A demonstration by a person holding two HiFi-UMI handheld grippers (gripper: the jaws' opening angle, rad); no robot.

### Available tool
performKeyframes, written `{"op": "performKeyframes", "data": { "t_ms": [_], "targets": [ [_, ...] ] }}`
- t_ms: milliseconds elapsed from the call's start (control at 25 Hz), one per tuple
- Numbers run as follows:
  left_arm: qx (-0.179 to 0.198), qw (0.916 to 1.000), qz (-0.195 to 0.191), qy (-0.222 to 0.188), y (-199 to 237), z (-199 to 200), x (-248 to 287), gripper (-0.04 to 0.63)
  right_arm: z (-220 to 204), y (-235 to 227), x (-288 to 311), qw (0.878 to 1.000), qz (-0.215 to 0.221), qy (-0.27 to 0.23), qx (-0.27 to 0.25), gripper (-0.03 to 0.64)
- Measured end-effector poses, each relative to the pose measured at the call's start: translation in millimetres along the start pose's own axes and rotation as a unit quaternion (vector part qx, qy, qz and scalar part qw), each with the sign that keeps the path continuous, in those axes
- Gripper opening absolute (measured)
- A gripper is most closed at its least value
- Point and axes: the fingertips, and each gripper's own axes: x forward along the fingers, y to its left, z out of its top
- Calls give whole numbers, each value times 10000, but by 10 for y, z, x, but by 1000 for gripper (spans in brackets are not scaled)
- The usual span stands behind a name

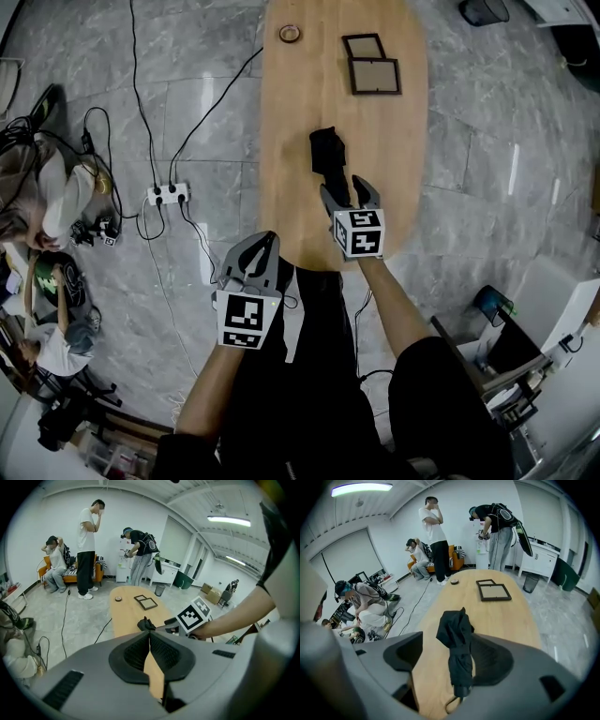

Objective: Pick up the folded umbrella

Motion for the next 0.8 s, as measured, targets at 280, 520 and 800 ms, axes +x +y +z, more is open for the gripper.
{"op": "performKeyframes", "data": {
  "t_ms": [280, 520, 800],
  "targets": [
    [-302, 9992, 256, 112, 99, -213, 31, 15, -274, -136, 398, 9985, -5, 556, -12, 313],
    [-511, 9978, 364, 228, 90, -393, 54, 15, -511, -266, 643, 9953, -52, 963, 57, 324],
    [-731, 9959, 403, 344, 124, -535, 86, 15, -683, -339, 874, 9912, -25, 1323, -40, 328]
  ]
}}
